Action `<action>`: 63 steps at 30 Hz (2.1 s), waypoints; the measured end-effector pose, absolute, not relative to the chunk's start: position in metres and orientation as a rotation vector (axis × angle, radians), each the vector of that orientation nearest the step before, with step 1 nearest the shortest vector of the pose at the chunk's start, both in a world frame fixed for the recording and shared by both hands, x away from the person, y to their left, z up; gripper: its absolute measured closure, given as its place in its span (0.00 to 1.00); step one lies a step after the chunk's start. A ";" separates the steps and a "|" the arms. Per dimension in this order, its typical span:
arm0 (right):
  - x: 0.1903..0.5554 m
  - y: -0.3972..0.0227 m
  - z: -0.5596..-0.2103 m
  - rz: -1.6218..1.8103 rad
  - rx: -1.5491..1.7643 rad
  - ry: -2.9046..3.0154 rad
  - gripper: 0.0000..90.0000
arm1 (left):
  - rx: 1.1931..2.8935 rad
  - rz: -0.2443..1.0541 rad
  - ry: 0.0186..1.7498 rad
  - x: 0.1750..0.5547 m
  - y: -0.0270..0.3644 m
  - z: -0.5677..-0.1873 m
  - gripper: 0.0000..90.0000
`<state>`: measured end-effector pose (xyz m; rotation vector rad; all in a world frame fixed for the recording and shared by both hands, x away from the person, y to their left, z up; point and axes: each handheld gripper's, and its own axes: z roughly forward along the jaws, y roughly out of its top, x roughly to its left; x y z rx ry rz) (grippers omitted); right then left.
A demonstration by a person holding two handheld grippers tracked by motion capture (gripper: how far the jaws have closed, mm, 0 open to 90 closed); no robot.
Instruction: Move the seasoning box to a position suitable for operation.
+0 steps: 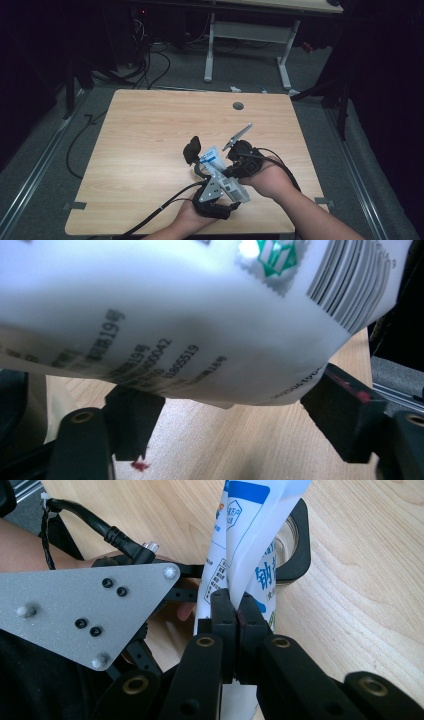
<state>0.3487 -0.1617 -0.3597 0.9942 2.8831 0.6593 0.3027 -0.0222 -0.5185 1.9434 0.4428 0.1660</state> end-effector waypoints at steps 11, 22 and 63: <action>0.350 -0.161 -0.355 0.671 0.990 2.878 1.00 | 1.901 0.223 0.429 0.297 -0.015 -0.515 0.46; 0.350 -0.156 -0.355 0.645 0.968 2.887 0.99 | 1.889 0.268 0.402 0.288 -0.009 -0.513 0.52; 0.355 -0.153 -0.364 0.554 1.007 2.841 0.99 | 1.911 0.252 0.349 0.282 -0.018 -0.503 0.57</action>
